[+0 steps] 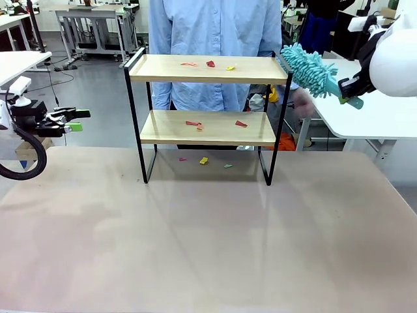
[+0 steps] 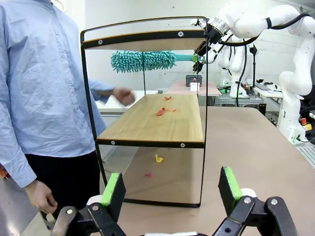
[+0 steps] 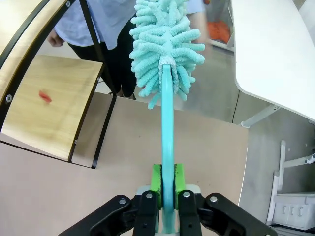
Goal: Clean the shelf.
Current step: Clean the specific section of the Shelf indicated by the human with the Duster.
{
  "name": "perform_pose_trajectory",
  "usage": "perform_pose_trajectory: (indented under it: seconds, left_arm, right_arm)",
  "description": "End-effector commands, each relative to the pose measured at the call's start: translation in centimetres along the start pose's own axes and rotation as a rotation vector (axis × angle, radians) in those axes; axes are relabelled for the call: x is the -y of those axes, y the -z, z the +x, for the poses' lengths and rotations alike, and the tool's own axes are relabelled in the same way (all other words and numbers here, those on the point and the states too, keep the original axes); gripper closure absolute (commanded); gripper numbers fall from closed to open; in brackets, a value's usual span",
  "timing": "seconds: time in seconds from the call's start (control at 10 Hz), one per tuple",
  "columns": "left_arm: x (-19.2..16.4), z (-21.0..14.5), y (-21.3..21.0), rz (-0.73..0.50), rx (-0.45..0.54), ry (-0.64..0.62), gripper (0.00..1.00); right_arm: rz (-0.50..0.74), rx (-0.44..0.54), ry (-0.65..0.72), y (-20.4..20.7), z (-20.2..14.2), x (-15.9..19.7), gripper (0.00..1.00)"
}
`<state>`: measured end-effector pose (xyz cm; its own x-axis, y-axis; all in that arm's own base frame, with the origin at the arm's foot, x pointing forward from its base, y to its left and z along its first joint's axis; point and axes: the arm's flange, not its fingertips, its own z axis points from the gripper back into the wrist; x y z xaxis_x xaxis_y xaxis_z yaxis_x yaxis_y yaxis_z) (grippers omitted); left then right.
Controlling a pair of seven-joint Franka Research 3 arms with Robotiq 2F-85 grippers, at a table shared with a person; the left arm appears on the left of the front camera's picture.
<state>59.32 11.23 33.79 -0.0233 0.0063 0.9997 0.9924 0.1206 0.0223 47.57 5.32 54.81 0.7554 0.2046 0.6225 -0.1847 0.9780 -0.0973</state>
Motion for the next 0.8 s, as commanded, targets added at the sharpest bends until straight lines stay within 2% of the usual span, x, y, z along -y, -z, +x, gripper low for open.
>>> perform_pose_trajectory:
  seconds: [0.0,0.5,0.6,0.7]
  left_arm:
    - [0.0,0.3,0.0,0.000,-0.001,0.000,0.00]
    - [0.0,0.3,0.0,0.000,-0.001,0.000,0.00]
    - [0.0,0.3,0.0,0.000,-0.001,0.000,0.00]
    - [0.0,0.3,0.0,0.000,-0.001,0.000,0.00]
  right_arm:
    - [-0.007,0.021,-0.028,-0.2,0.0,0.3,1.00]
    - [-0.007,0.021,-0.028,-0.2,0.0,0.3,1.00]
    - [0.000,0.000,0.000,0.0,0.0,0.0,0.87]
    - [0.024,-0.070,-0.042,-2.0,-0.1,1.0,0.87]
